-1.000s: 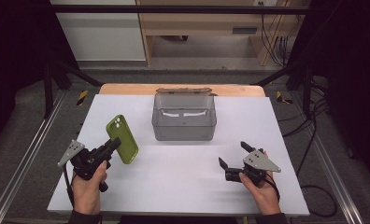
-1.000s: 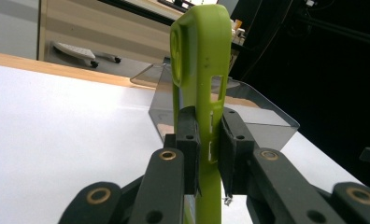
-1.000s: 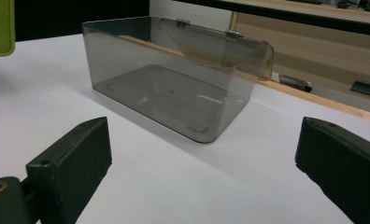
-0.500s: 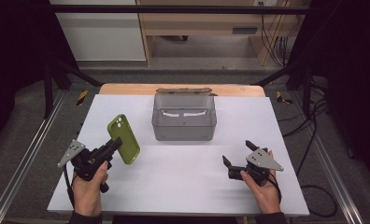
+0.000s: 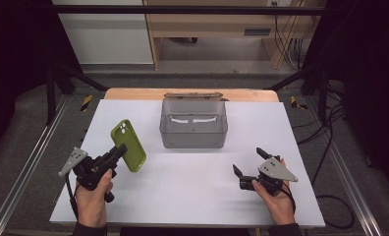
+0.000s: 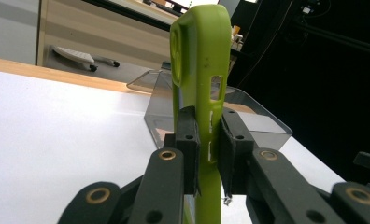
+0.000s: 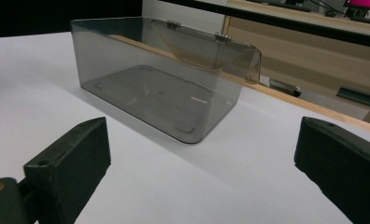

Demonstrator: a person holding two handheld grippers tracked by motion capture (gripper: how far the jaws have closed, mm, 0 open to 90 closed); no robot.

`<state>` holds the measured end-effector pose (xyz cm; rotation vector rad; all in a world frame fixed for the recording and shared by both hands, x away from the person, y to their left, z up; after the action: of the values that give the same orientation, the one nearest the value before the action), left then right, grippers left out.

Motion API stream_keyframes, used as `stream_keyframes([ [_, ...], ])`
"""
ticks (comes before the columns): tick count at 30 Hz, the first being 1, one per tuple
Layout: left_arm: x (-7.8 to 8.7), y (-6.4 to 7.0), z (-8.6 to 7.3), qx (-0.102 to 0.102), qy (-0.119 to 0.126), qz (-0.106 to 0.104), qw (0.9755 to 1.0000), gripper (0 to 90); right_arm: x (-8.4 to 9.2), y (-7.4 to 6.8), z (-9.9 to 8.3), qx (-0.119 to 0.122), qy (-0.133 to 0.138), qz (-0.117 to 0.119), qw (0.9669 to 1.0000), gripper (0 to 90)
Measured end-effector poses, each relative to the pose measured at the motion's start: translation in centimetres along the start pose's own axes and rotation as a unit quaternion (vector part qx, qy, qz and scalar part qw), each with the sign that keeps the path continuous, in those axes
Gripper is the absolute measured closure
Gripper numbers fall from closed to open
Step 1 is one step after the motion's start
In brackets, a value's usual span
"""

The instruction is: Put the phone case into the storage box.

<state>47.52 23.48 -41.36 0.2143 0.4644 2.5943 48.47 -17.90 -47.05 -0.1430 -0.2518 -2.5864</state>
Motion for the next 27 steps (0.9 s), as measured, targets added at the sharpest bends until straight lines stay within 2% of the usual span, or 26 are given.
stream_keyframes([
  [6,0.1,-0.2,0.2,0.001,0.002,0.001,1.0000,79.8,0.2,0.3,0.0,0.006,0.011,-0.002,0.9999,3.6],
  [12,0.0,-0.1,0.7,0.002,0.011,0.002,0.9999,79.8,0.0,-0.1,-0.2,0.011,0.010,0.000,0.9999,3.8],
  [18,0.0,0.4,0.6,-0.008,0.007,-0.003,0.9999,79.8,-0.1,-0.6,-0.1,0.023,0.008,0.003,0.9997,3.8],
  [23,-0.1,0.3,0.6,-0.001,0.010,-0.005,0.9999,79.8,0.0,-0.7,0.1,0.017,0.016,0.009,0.9997,4.4],
  [27,-0.3,0.4,0.8,-0.002,0.009,-0.005,1.0000,79.8,0.1,-0.6,0.3,0.001,0.026,0.022,0.9994,4.2],
])
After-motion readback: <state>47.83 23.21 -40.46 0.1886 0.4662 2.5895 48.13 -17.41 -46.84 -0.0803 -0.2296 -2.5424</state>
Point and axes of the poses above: each handheld gripper's, and its own axes: x roughly backward along the jaws, z roughly out of its top, y roughly to its right, the point moved 7 cm from there along -x, roughly forward along the jaws, and after that the axes turned 4 degrees about y, right-handed, at the moved point
